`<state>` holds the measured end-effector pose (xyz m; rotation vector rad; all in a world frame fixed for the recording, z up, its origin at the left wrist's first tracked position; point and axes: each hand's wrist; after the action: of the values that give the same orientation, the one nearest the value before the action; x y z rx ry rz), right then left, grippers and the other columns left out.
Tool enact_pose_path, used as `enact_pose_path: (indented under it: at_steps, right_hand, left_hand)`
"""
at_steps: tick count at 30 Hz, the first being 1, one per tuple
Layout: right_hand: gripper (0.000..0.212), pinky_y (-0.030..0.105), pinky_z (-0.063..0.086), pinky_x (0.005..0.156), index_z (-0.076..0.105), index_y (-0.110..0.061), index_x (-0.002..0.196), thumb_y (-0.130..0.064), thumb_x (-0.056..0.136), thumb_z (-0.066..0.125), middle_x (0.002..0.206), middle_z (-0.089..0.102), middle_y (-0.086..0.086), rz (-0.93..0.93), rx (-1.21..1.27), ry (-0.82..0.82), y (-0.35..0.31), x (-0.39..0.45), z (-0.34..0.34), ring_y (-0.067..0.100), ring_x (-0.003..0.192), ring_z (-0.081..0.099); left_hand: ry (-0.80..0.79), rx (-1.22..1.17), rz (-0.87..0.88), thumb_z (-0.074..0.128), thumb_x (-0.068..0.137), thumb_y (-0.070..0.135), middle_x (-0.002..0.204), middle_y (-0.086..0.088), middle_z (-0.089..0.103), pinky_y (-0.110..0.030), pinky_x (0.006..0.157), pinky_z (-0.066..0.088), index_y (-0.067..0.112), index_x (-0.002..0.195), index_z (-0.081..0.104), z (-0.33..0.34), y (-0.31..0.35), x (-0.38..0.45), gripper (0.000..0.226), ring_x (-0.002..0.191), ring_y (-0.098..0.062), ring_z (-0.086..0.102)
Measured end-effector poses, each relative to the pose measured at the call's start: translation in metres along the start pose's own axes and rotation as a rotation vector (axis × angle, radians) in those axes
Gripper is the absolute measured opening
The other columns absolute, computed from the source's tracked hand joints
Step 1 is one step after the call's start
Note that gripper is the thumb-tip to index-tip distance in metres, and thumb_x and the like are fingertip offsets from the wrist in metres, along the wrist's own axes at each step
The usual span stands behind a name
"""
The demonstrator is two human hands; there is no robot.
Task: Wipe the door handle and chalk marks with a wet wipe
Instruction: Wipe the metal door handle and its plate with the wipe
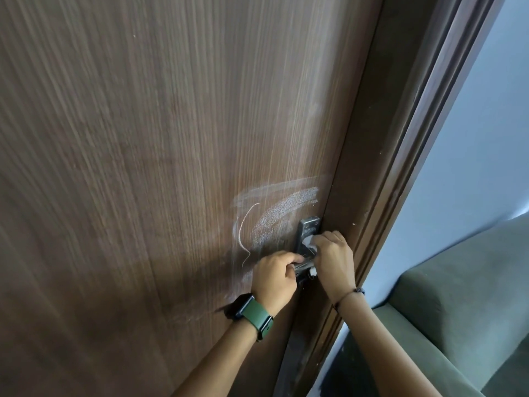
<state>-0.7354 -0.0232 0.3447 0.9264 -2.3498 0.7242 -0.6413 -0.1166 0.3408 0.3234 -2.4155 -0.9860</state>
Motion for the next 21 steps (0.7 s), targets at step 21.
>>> enact_pose_path:
  at_steps: [21]
  right_hand:
    - [0.039,0.017,0.043,0.063,0.053,-0.01,0.127,-0.005,0.092,0.039,0.091,0.069,0.008,0.735,0.747,-0.172,-0.003,-0.021,0.005,0.012,0.079,0.06]
  left_hand:
    - [0.022,-0.011,0.02,0.047,0.08,-0.003,0.106,0.001,0.071,-0.021,0.082,0.043,0.016,0.099,0.069,0.003,0.003,0.0,0.035,0.097,-0.017,0.064]
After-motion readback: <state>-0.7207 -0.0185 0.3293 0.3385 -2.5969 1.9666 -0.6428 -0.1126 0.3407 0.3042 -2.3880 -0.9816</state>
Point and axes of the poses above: each hand's wrist, its own x-axis towards the middle knuckle, its own z-axis out of the palm, y = z × x
